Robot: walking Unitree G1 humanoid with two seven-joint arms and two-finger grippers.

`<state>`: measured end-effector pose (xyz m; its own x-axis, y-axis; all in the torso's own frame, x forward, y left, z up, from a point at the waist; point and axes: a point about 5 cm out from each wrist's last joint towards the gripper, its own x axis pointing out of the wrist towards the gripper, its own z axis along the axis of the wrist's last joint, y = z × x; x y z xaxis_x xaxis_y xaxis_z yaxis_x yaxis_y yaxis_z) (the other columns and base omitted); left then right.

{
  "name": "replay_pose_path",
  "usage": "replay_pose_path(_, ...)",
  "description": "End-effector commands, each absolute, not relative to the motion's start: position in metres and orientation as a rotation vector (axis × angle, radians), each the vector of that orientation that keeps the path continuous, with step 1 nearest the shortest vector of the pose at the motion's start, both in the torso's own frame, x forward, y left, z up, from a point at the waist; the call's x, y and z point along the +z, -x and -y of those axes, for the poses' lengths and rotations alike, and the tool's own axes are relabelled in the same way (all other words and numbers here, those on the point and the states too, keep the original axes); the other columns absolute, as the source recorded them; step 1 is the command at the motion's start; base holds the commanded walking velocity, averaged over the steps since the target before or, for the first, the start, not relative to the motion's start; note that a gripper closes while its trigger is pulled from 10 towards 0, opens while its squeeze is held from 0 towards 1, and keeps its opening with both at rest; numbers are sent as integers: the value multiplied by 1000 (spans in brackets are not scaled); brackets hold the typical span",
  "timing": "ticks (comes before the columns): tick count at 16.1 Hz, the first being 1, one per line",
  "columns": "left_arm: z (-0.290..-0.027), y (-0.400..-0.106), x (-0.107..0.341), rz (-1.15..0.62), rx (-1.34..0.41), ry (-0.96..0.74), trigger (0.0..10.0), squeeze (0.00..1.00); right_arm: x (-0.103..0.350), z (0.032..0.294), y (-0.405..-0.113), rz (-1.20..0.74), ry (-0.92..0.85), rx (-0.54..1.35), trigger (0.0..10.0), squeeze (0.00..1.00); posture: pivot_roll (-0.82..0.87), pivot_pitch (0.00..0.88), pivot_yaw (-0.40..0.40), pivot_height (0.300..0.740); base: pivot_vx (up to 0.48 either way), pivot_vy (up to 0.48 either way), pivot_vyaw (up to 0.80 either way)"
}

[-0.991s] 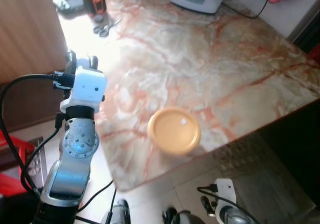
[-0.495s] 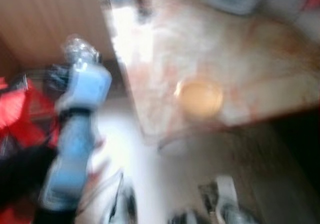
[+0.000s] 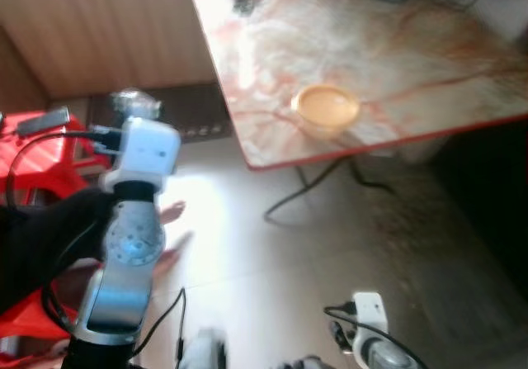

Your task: Restocking fridge

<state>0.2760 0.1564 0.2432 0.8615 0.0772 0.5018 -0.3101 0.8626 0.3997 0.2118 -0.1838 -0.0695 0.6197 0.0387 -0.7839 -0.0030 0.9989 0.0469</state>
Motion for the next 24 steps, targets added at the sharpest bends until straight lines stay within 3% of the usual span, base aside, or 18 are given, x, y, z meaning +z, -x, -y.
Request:
replay_pose_path(1, -157, -275, 243, 496, 201, -502, 10000, 0, -75, 185, -201, -936, -54, 8, 10000, 0, 114, 193, -104, 740, -311, 0, 0)
replay_pose_path(4, -164, -282, 202, 300, 121, -432, 10000, 0, -75, 185, -201, -937, -56, 7, 10000, 0, 109, 193, -101, 740, 0, 0, 0)
replay_pose_path(9, -214, -283, 94, -145, 154, -280, 10000, 0, -76, 184, -201, -935, -60, 0, 10000, 0, 93, 181, -100, 740, 0, 0, 0)
replay_pose_path(11, -221, -277, 55, -290, 143, -255, 10000, 0, -76, 185, -201, -933, -58, -7, 10000, 0, 85, 172, -98, 740, 0, 0, 0)
replay_pose_path(16, -224, -267, 3, -496, 172, -268, 10000, 0, -76, 186, -200, -933, -55, -12, 10000, 0, 75, 170, -103, 740, 0, 0, 0)
replay_pose_path(24, -237, -211, -55, -786, 269, -292, 10000, 0, -77, 187, -199, -950, -50, -11, 10000, 0, 39, 224, -118, 740, 0, 0, 0)
